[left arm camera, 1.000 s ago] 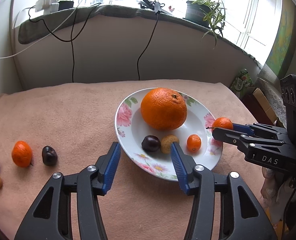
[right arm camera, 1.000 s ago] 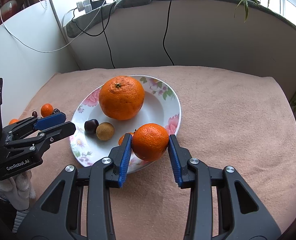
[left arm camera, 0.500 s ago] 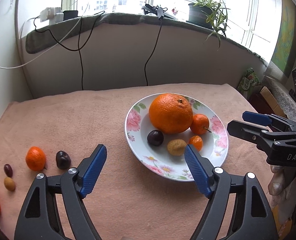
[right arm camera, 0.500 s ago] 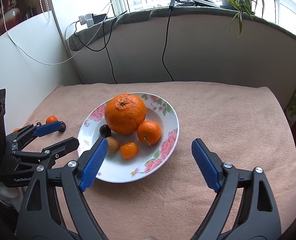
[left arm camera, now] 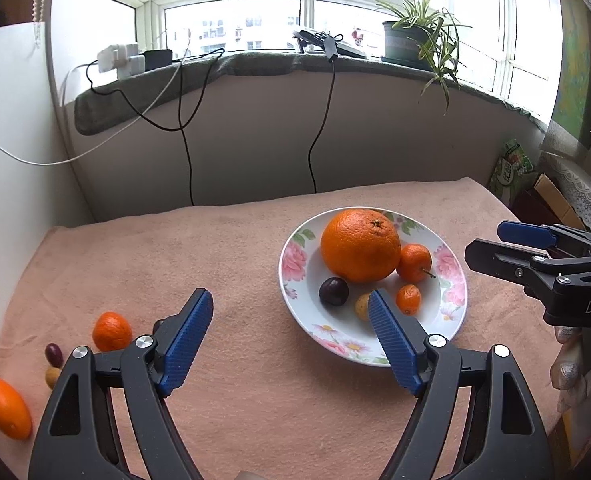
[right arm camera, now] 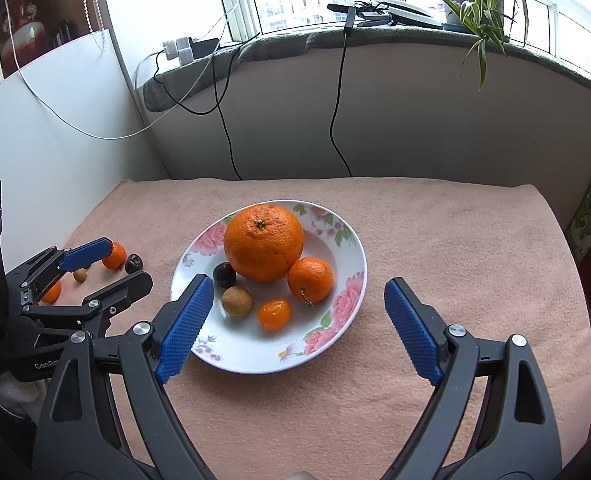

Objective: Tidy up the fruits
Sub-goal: 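Move both tools back toward the remaining mandarin and dark plum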

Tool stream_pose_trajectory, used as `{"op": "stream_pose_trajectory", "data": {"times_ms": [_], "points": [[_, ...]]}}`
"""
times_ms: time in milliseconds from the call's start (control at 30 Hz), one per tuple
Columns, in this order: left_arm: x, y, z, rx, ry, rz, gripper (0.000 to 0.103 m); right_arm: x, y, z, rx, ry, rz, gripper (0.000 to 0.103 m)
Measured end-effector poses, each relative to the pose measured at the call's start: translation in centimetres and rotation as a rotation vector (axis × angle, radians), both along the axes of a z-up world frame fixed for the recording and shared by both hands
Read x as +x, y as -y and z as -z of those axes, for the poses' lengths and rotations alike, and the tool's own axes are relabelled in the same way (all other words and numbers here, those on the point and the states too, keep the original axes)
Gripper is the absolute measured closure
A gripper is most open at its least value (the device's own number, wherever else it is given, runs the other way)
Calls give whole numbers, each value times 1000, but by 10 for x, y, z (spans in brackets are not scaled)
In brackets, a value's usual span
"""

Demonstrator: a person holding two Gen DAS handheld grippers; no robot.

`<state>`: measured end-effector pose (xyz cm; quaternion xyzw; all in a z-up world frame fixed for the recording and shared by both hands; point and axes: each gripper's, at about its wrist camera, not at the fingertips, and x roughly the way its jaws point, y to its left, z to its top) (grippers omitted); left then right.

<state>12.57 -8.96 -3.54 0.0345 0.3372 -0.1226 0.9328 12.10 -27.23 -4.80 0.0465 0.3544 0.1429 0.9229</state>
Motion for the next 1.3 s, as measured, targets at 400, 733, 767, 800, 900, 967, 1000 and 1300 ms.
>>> {"op": "stream_pose_trajectory", "data": {"times_ms": [400, 733, 767, 800, 900, 967, 1000, 1300], "points": [[-2, -28, -4, -19, 13, -40, 23, 7, -26, -6, 3, 16, -50, 13], [-1, -83, 5, -44, -13, -128, 23, 12, -65, -10, -22, 58, -134, 13], [0, -88, 7, -47, -18, -138, 23, 13, -69, -9, -24, 60, -142, 13], [0, -94, 9, -48, -23, -149, 23, 14, -74, -9, -25, 61, -151, 13], [1, -109, 16, -51, -40, -174, 23, 16, -88, -8, -35, 65, -186, 13], [1, -119, 21, -59, -55, -188, 23, 18, -99, -8, -44, 65, -208, 13], [1, -123, 24, -64, -64, -195, 23, 19, -104, -8, -48, 63, -220, 13], [-1, -151, 35, -109, -99, -229, 23, 22, -151, -6, -85, 64, -327, 13]]}}
